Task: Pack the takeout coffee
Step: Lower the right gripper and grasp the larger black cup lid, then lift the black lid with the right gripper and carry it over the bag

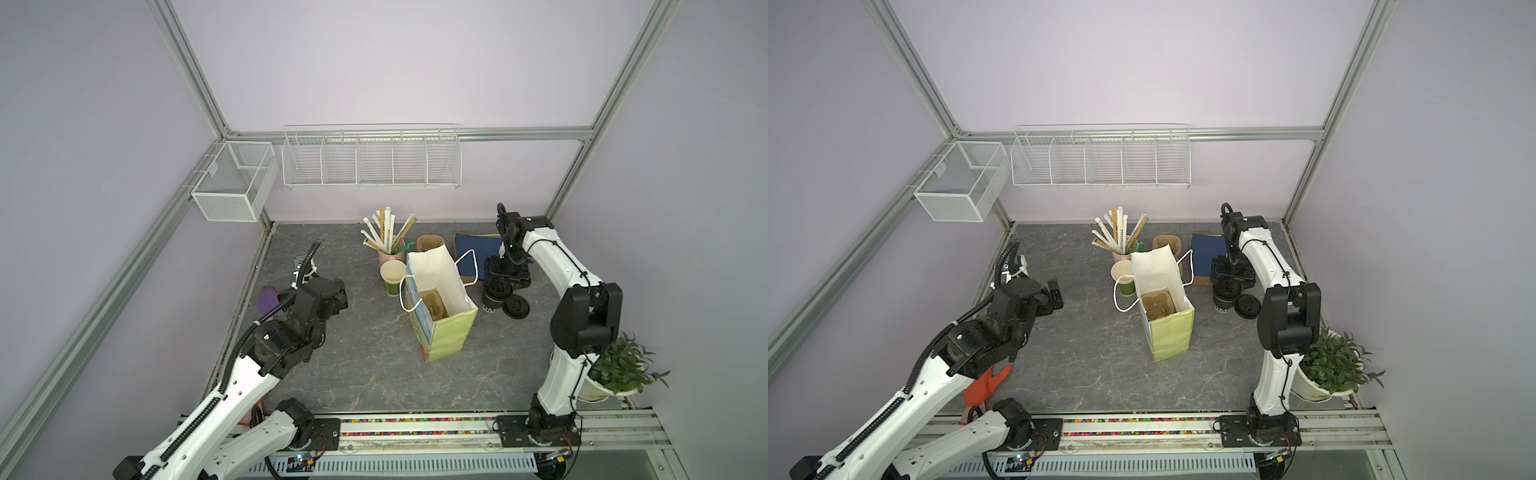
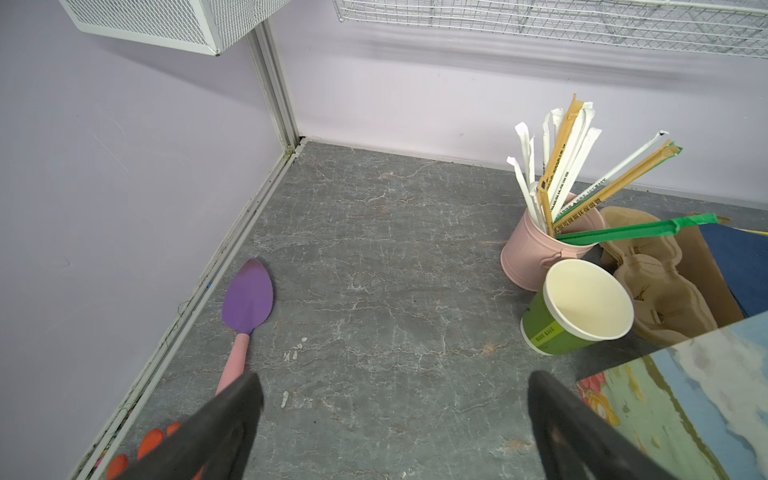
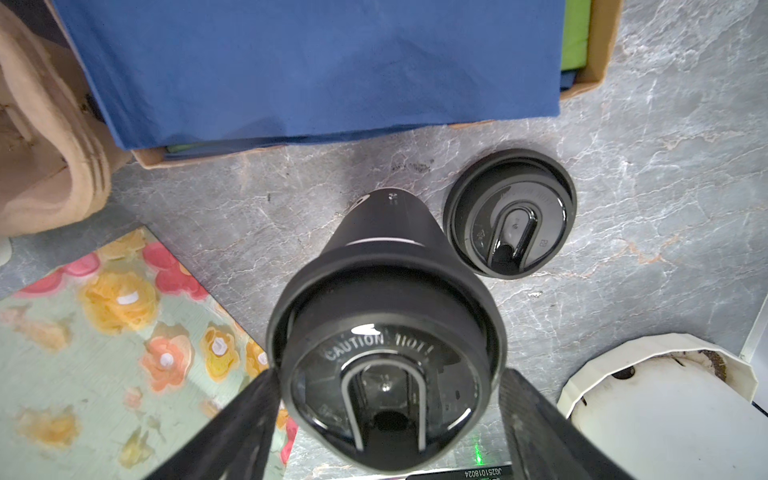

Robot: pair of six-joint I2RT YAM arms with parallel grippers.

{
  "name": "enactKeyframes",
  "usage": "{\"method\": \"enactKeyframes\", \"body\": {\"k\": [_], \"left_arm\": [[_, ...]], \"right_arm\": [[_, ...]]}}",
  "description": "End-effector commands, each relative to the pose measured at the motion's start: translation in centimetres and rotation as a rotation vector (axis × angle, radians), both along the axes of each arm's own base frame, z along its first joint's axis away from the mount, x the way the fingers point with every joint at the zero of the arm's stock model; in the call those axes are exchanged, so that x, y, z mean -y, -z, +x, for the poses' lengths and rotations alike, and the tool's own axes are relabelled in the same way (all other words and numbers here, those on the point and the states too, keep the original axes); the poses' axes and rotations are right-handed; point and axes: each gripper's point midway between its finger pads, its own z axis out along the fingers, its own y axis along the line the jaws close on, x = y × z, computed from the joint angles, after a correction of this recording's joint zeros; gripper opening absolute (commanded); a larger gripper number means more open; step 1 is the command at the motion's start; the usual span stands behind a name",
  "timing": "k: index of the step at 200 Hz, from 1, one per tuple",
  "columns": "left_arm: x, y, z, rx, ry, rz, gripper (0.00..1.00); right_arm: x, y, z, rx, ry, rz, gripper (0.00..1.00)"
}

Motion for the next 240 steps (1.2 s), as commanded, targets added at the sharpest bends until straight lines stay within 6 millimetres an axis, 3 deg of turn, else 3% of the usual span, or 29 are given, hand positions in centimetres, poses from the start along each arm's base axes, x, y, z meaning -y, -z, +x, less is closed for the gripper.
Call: {"method": "enactKeyframes", "body": {"k": [1,68,145,197,240], "left_arm": [[-0.3,0.4,-0.1,-0.008,-0.005,0.026,0.99],[-0.3,0.4,-0.1,-0.010,-0.005,0.027,0.99],[-0.2,0.5,0.0,-0.014,-0.004,0.029,0.99],[-0.1,0.7,0.1,-0.020,0.000,0.031,0.99],[0.1,0.8,0.2,-0.025,0.006,0.029,0.99]], "right_arm": [[-0.1,1.1,-0.5,-0.038,0.004,-0.008,0.79],[-0.3,1.7,-1.0,-0.049,0.002,-0.018,0.78],[-0.2,-1.3,-2.4,0.015,-0.007,-0.040,0.73],[-0.4,-1.7,-3.0,0.014,-0.010,-0.025,0.73],[-0.5,-4.4,-4.2,0.060,-0.022,-0.026,0.73]]}}
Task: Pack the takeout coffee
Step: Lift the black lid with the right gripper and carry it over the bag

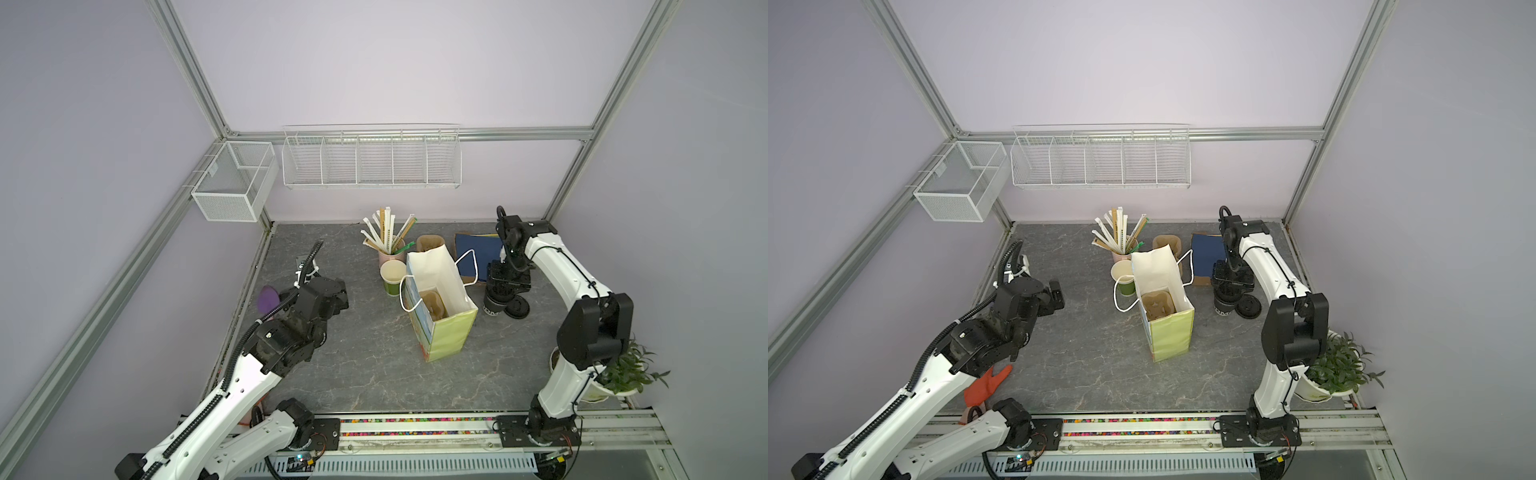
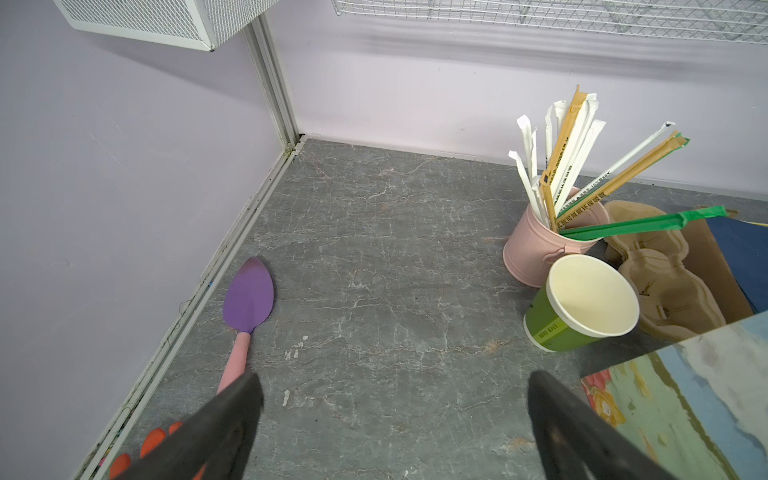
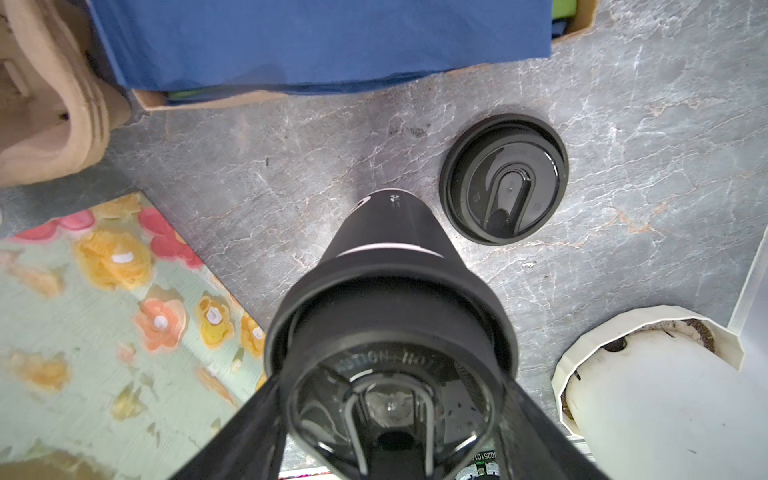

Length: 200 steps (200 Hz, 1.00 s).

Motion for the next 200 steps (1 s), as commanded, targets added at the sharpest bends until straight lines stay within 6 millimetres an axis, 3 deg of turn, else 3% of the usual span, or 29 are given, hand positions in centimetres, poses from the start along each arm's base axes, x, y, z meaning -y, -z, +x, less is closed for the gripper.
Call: {"method": "enactKeyframes", "body": {"k": [1,95,138,200], "left_arm": [[-0.1,0.4,0.0,-0.014,0.005,0.018,0.99],[0.0,0.5,0.0,-0.016,0.008,0.015,0.99],[0.1,0.5,0.1,-0.016,0.010,0.014,0.99],[0.1,0.6,0.1,-0.019,0.009,0.018,0.99]], "right_arm": [[0.1,-2.8,-1.7,0.034,-0.004,-0.008,0.73],[-1.1,-13.9,-8.2,0.383,-0.154,-0.054,0.73],[-1.8,-17.3,-11.4,0.511,-0.240,-0.015,0.73],[-2.9,-22.6,-14.5,0.707,-0.324,0.130,0.73]]}}
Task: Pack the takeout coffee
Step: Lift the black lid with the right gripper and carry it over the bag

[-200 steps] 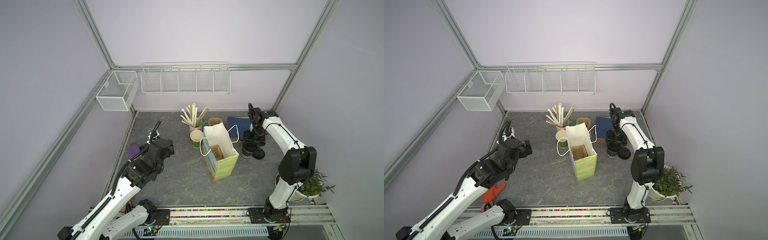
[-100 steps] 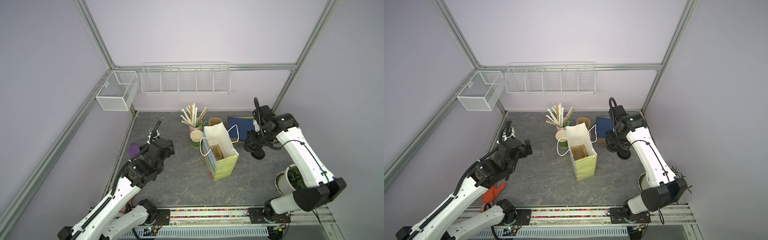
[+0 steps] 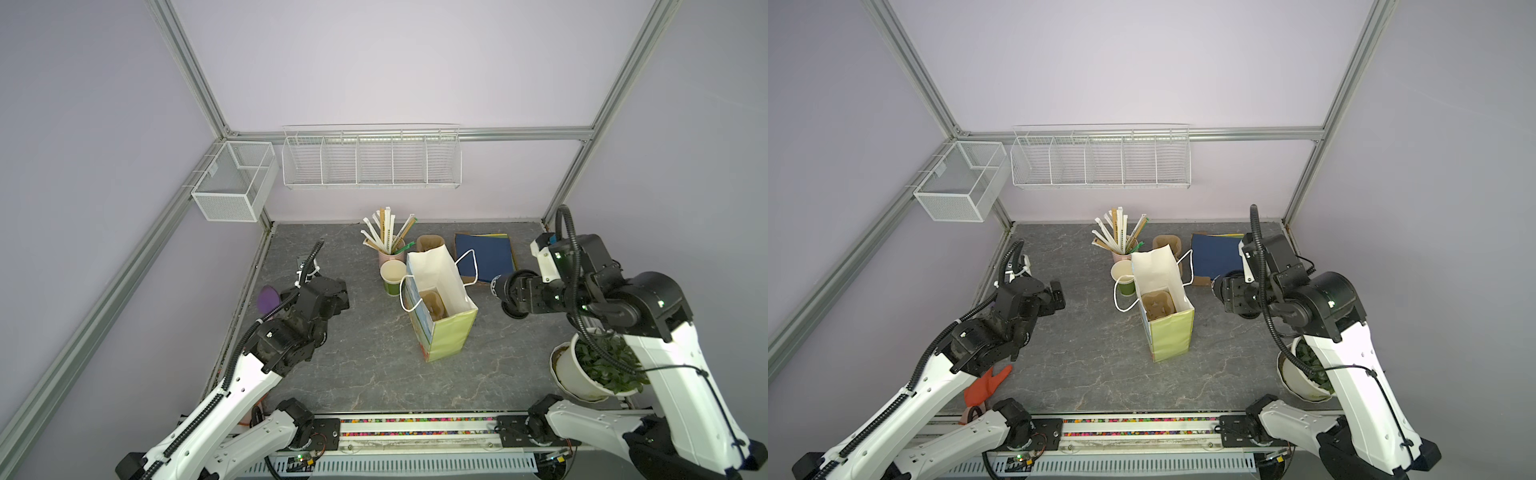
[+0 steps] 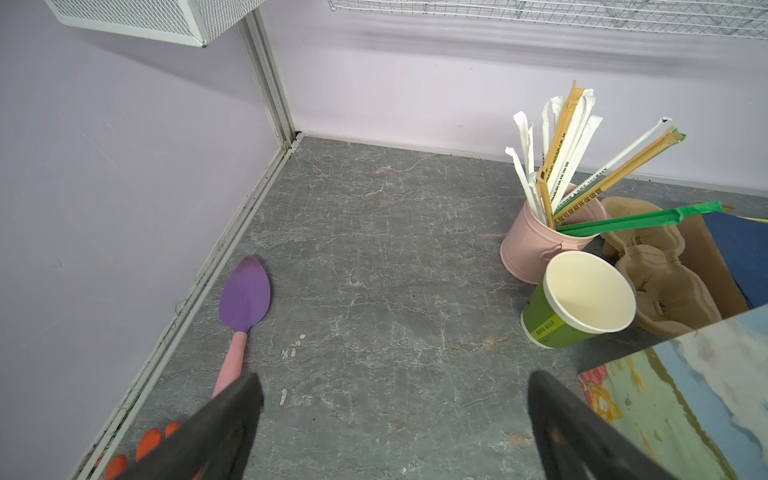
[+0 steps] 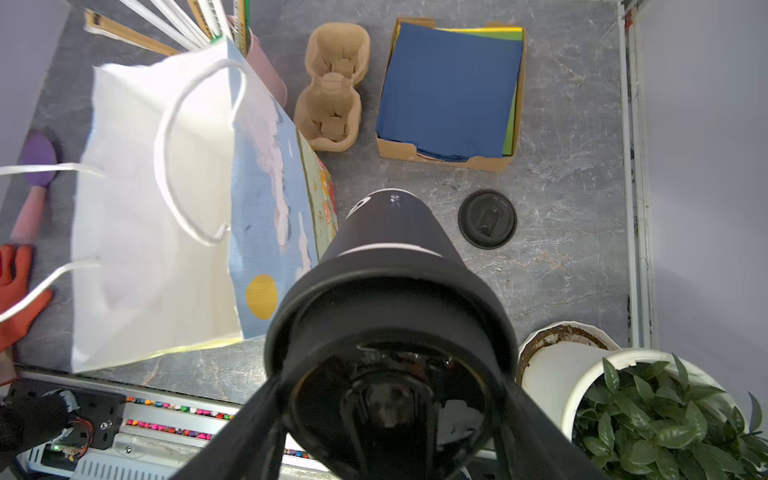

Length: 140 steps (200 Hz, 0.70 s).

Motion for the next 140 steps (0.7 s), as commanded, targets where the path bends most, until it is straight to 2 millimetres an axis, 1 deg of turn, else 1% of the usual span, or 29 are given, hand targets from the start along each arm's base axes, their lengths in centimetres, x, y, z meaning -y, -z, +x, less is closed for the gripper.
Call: {"method": "enactKeyframes", "body": {"k": [1,24,44,62,77,88,102,114,140], "left_arm": [[-0.1,0.4,0.0,-0.010,0.001,0.019,0.99],[-0.1,0.4,0.1,-0.012,0.001,0.022,0.99],[-0.1,0.4,0.1,-0.011,0.000,0.021,0.99],[-0.1,0.5,0.1,-0.012,-0.001,0.025,0.99],[-0.2,0.4,0.1,-0.011,-0.003,0.026,0.99],[-0.2,0.5,0.1,-0.012,-0.003,0.029,0.99],[-0.2,0.5,0.1,-0.012,-0.003,0.029,0.99],[-0.2,0.5,0.1,-0.012,-0.003,0.029,0.99],[-0.2,0.5,0.1,-0.012,-0.003,0.028,0.99]], "right_arm": [[-0.4,-2.3,-1.1,0.067,-0.054,0.053,0.73],[-1.7,-3.8,-1.7,0.075,-0.107,0.112,0.72],[-2.7,-4.8,-1.8,0.066,-0.133,0.140,0.72],[-4.3,-5.5,-1.8,0.044,-0.168,0.171,0.71],[-5.5,-6.0,-1.6,0.031,-0.194,0.166,0.71],[-6.1,-6.3,-1.4,0.024,-0.195,0.154,0.71],[-7.4,-6.7,-1.4,0.023,-0.231,0.138,0.71],[-7.9,-7.0,-1.3,0.030,-0.231,0.108,0.71],[-9.9,-7.4,-1.2,0.036,-0.267,0.081,0.71]]}}
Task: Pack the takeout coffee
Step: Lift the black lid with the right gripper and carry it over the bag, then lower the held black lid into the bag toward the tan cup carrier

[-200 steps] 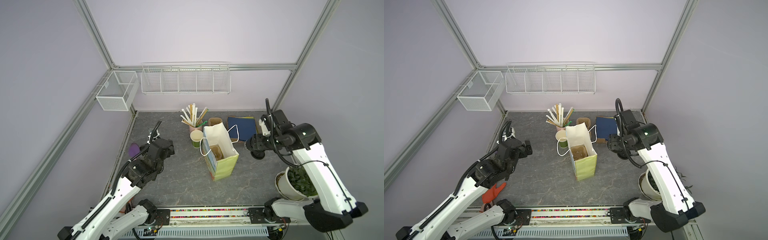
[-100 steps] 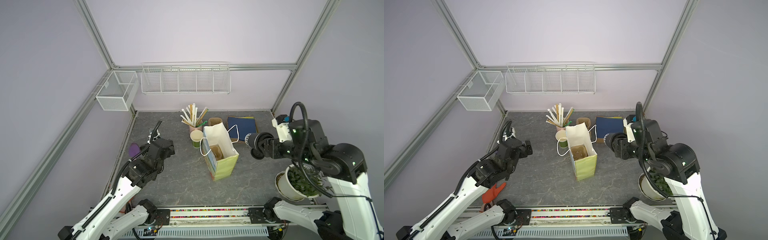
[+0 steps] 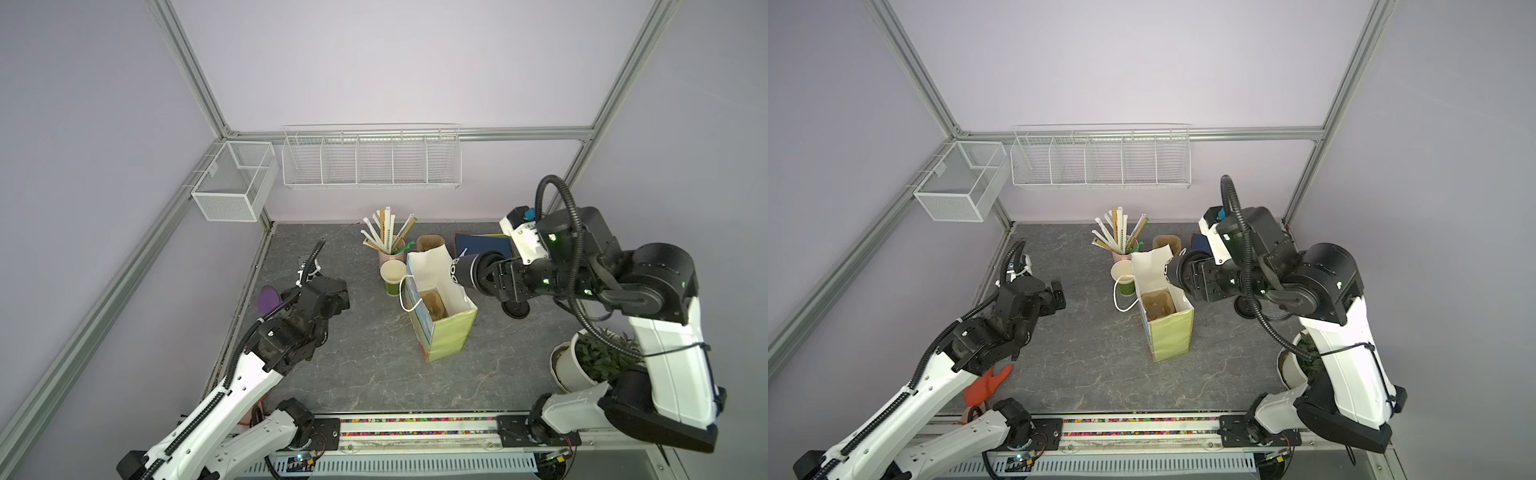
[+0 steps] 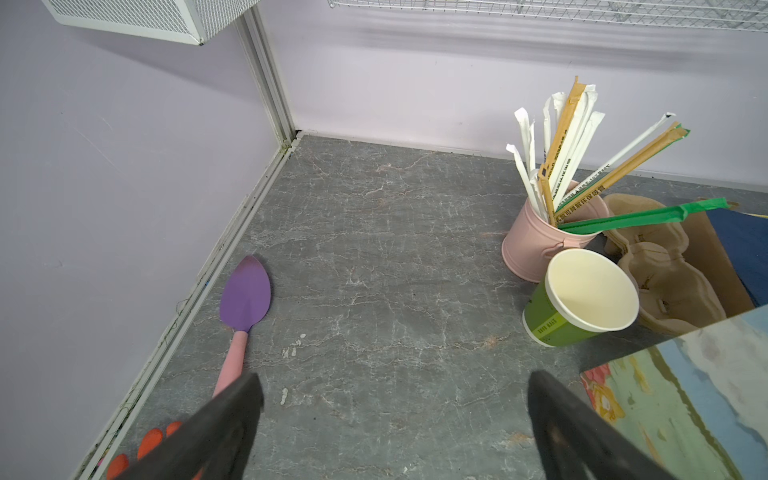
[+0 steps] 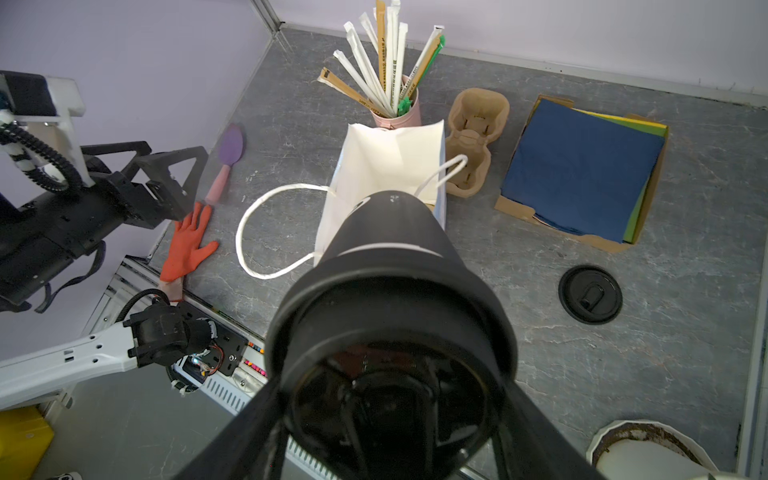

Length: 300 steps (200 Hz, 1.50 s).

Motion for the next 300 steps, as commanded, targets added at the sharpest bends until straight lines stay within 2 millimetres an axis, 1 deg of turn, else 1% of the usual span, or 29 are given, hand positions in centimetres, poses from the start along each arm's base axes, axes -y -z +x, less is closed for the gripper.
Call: {"method": "enactKeyframes", "body": {"k": [1,12,37,51,60,67,86,102,138,157,184,218,256,300], "left_arm": [[-0.3,0.3,0.0,-0.006,-0.005,0.021,0.99],[-0.3,0.3,0.0,-0.006,-0.005,0.021,0.99],[-0.3,0.3,0.0,-0.004,-0.005,0.020,0.99],[-0.3,0.2,0.0,0.000,-0.005,0.017,0.99],[-0.3,0.2,0.0,-0.001,-0.005,0.019,0.99],[-0.3,0.2,-0.1,-0.002,-0.004,0.019,0.99],[-0.3,0.2,-0.1,-0.002,-0.002,0.017,0.99],[-0.3,0.1,-0.1,0.000,-0.002,0.016,0.99],[-0.2,0.2,-0.1,-0.002,0.001,0.014,0.99],[-0.2,0.2,-0.1,-0.003,0.003,0.014,0.99],[-0.2,0.2,-0.1,-0.004,0.003,0.014,0.99],[-0.1,0.4,0.0,-0.010,0.003,0.019,0.99],[-0.1,0.5,0.1,-0.014,0.003,0.022,0.99],[0.0,0.6,0.1,-0.018,0.003,0.025,0.99]], "right_arm": [[-0.1,-0.1,-0.4,0.001,0.020,-0.042,0.71],[-0.8,-0.1,-0.3,0.003,0.011,-0.061,0.70],[-1.2,-0.4,0.1,0.032,0.024,-0.106,0.70],[-2.2,-0.4,0.0,0.040,0.002,-0.095,0.70],[-2.8,0.0,0.0,0.030,-0.009,-0.101,0.70],[-3.1,0.6,0.1,0.014,-0.013,-0.123,0.70],[-3.3,2.5,0.5,-0.023,-0.004,-0.210,0.70],[-3.6,3.9,0.7,-0.060,-0.004,-0.250,0.70],[-3.6,6.7,1.0,-0.135,-0.009,-0.333,0.70],[-3.9,8.2,1.2,-0.184,-0.023,-0.369,0.68],[-3.3,10.1,1.8,-0.259,-0.015,-0.406,0.68],[-3.5,12.5,1.8,-0.365,-0.036,-0.441,0.67],[-3.5,14.6,1.8,-0.431,-0.020,-0.488,0.67],[-3.1,15.6,1.8,-0.480,0.025,-0.493,0.66]]}}
